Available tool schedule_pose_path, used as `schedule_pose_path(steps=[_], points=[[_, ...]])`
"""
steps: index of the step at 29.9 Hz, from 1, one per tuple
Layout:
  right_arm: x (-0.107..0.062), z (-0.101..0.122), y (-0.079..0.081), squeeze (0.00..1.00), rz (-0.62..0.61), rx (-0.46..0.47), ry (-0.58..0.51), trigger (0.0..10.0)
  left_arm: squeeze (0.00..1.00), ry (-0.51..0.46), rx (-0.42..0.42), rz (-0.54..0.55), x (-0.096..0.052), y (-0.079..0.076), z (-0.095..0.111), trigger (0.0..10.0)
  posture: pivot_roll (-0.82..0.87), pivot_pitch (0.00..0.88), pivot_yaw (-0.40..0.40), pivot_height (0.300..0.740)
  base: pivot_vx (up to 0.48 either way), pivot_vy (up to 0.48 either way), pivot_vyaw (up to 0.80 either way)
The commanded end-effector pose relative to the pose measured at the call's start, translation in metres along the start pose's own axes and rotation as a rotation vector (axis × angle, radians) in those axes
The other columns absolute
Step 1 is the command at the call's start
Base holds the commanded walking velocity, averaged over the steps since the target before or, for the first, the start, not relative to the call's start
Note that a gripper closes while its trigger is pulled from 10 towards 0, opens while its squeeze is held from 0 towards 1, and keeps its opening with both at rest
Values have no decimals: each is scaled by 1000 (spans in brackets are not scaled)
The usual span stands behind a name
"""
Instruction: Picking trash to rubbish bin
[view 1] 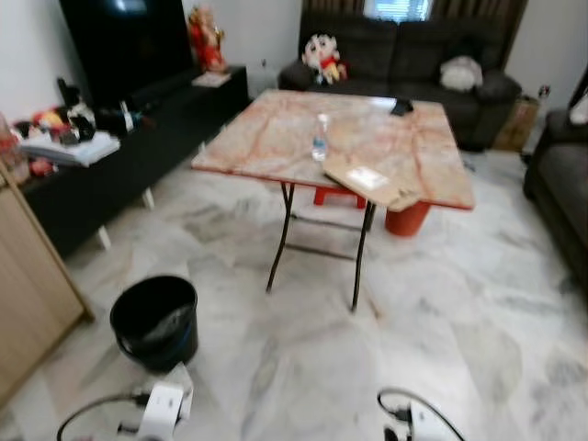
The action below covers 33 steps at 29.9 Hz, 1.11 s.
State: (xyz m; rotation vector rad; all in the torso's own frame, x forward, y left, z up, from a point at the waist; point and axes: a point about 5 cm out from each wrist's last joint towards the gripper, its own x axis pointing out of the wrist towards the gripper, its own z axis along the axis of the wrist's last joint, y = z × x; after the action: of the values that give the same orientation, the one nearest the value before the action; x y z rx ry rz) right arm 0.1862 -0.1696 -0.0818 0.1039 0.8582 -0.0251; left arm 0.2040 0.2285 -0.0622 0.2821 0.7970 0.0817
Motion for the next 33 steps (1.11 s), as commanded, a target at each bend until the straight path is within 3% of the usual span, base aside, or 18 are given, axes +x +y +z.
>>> schedule_pose_path(steps=[1,21,26,33], points=[[2,5,5,0,18,-15,-12,10000,0,3,2,8,0,3,1,10000,123,0,-43,740,319,0,425],[2,3,11,0,37,-27,-9,10000,0,0,-10,20,1,1,2,10000,145,0,-52,740,309,0,759],[2,6,11,0,28,5,-17,10000,0,-3,-13,23,1,1,3,10000,145,0,-52,740,300,0,0],[3,9,14,0,43,-17,-22,10000,0,-6,-17,33,1,2,2,10000,147,0,-53,740,297,0,0]])
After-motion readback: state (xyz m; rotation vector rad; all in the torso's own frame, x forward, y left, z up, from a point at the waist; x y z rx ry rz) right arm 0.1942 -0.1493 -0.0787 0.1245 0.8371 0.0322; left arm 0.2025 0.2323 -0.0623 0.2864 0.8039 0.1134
